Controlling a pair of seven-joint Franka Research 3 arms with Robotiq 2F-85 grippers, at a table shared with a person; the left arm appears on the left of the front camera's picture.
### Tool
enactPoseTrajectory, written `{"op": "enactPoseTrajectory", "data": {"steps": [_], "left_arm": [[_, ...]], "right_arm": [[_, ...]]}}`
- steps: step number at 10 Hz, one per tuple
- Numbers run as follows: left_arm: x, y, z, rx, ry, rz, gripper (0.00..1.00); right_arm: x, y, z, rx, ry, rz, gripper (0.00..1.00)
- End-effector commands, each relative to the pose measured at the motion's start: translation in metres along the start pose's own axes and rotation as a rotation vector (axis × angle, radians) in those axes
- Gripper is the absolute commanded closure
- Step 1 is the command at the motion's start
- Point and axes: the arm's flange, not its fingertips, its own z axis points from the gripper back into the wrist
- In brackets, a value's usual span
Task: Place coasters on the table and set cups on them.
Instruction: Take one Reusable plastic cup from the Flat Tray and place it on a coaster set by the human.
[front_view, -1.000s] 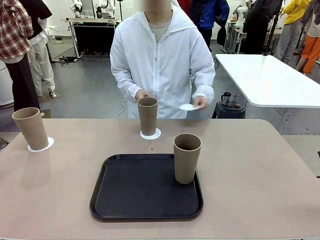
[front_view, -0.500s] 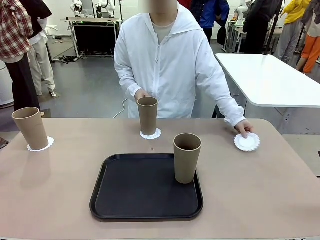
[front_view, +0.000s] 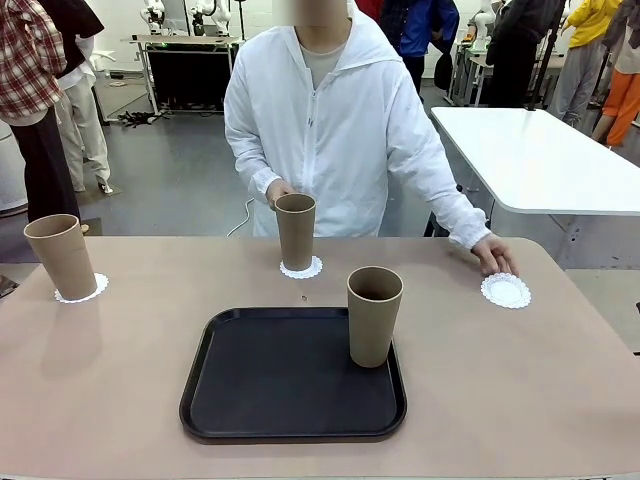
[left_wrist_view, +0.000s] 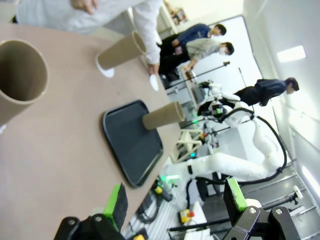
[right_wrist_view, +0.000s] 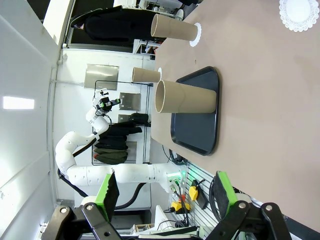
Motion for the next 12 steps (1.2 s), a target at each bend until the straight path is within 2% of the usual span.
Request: {"op": "enactPoseTrajectory", "data": {"steps": [1,6,8,10,12], "left_arm": [[-0.001,0.000,0.000,0.002,-0.005,0.010,0.00],[-0.001,0.000,0.000,0.002,-0.005,0.010,0.00],[-0.001,0.000,0.000,0.002,-0.005,0.010,0.00],[-0.001,0.000,0.000,0.002,-0.005,0.010,0.00],[-0.001,0.000,0.000,0.002,-0.005,0.010,0.00]], "right_arm": [[0.000,0.001,0.000,0.014,-0.003,0.003,0.00],[0.000,0.000,0.000,0.000,0.000,0.000,0.00],[0.030,0.026,-0.036,-0.074,0.170,0.289,0.00],[0.053,0.049,-0.076,-0.171,0.206,0.549,0.00],[0.050,0.070,-0.114,-0.204,0.240,0.776,0.00]]}}
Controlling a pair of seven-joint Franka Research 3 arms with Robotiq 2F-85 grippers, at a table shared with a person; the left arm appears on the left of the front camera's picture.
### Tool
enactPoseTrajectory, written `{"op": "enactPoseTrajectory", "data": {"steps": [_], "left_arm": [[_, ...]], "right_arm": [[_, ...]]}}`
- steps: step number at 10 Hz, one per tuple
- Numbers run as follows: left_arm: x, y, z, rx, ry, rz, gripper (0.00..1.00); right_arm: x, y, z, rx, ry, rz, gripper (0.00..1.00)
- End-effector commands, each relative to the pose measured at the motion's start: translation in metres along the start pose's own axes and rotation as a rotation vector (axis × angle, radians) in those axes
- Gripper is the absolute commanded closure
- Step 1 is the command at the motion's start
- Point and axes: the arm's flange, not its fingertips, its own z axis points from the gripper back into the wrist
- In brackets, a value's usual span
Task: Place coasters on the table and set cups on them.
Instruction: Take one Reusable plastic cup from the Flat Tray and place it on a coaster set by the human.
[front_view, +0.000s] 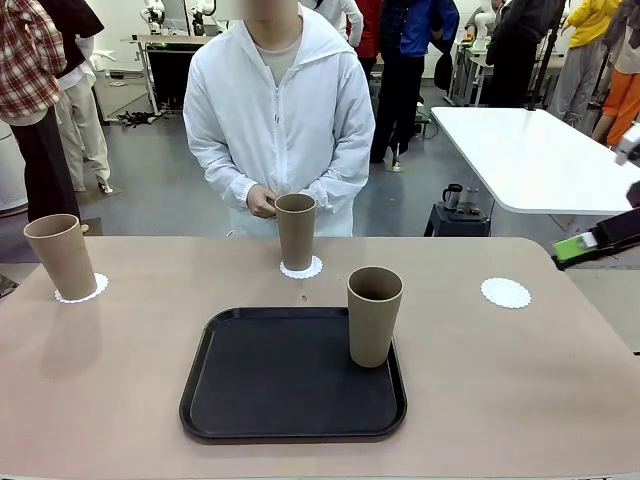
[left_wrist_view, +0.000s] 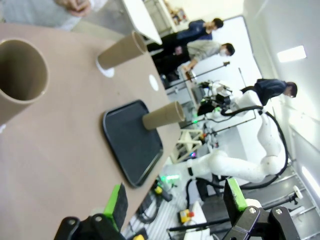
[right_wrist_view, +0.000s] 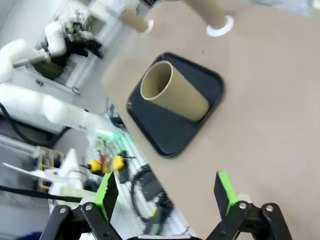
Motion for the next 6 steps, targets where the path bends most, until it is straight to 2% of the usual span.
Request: {"op": "enactPoseTrajectory", "data": {"steps": [1,3,6], "left_arm": [[-0.001,-0.001,0.000,0.003,-0.006,0.008,0.00],[-0.001,-0.001,0.000,0.003,-0.006,0.008,0.00],[-0.001,-0.001,0.000,0.003,-0.006,0.008,0.00]], "right_arm": [[0.002,0.013,-0.027,-0.071,-0.011,0.260,0.00],[0.009,0.037,-0.053,-0.166,-0.023,0.464,0.00],[0.023,0.040,-0.088,-0.211,0.023,0.549,0.00]]}}
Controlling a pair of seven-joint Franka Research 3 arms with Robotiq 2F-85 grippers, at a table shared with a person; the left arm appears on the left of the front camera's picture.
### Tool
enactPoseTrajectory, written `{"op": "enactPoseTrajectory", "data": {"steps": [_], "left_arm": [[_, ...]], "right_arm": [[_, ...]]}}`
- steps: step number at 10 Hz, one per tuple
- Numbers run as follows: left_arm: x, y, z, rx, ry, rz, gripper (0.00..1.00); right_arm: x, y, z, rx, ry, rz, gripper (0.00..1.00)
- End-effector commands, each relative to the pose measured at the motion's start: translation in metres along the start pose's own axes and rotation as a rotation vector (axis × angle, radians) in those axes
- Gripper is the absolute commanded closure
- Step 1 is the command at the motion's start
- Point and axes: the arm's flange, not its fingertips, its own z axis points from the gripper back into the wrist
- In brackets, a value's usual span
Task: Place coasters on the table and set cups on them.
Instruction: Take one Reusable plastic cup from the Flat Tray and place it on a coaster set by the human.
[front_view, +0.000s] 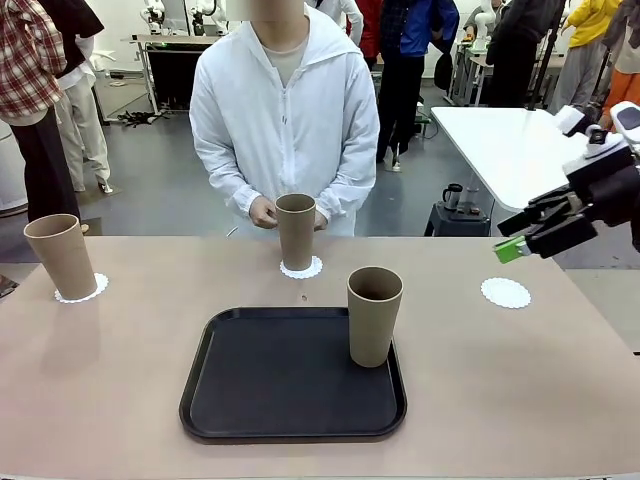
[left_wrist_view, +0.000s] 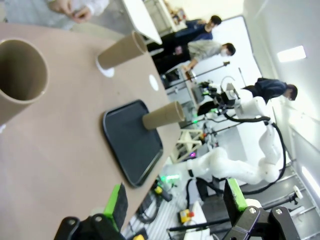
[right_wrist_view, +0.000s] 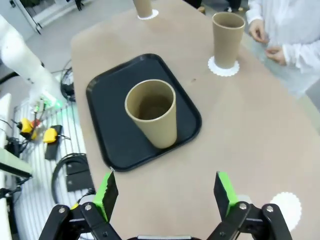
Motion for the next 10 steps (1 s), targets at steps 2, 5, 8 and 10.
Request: {"op": "enactPoseTrajectory", "data": {"steps": [2,5,8,10], "left_arm": [[-0.001,-0.001,0.001,0.003,-0.006,0.008,0.00],[-0.001,-0.001,0.001,0.003,-0.006,0.008,0.00],[-0.001,-0.001,0.001,0.003,-0.006,0.008,0.00],[-0.001,-0.001,0.001,0.003,-0.006,0.008,0.00]], "right_arm": [[-0.022,0.003,-0.042,-0.077,0.025,0.059,0.00],[0.003,-0.004,-0.010,-0.019,0.013,0.017,0.00],[0.003,-0.007,-0.011,-0.032,0.006,0.028,0.00],[-0.007,-0.015,-0.016,0.031,-0.075,0.221,0.00]]}}
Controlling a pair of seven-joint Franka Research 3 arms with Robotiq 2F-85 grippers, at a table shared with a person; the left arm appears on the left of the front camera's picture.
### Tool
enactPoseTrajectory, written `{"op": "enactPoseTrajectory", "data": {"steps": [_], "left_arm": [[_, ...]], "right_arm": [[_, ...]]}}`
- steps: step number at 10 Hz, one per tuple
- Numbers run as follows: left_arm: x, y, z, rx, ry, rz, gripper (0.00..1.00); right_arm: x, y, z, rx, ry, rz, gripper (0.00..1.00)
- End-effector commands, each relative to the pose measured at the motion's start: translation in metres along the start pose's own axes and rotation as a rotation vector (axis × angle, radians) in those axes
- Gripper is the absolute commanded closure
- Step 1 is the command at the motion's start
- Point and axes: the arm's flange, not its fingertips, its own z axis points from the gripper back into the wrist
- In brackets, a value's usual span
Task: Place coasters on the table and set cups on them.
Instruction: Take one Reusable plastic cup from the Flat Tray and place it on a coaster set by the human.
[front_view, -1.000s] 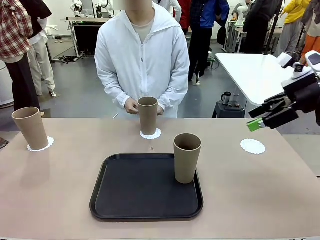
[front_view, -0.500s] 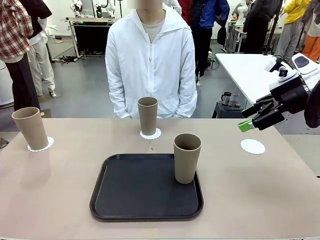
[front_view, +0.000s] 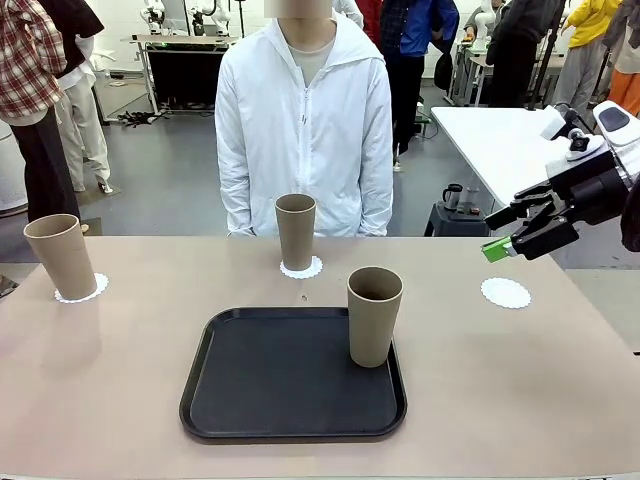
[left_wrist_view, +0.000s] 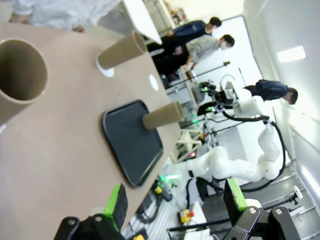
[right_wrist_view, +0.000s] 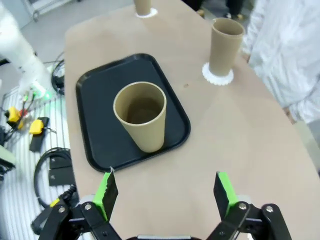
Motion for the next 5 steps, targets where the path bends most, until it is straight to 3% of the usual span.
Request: {"op": "enactPoseTrajectory", "data": {"steps": [1,5], "left_arm": [[-0.001,-0.001,0.001,0.003,-0.007,0.008,0.00],[-0.001,-0.001,0.001,0.003,-0.007,0.008,0.00]], "right_arm": [[-0.012,-0.014,-0.015,0.066,-0.083,0.127,0.00],[-0.014,-0.041,-0.064,0.093,-0.049,0.284,0.00]]}}
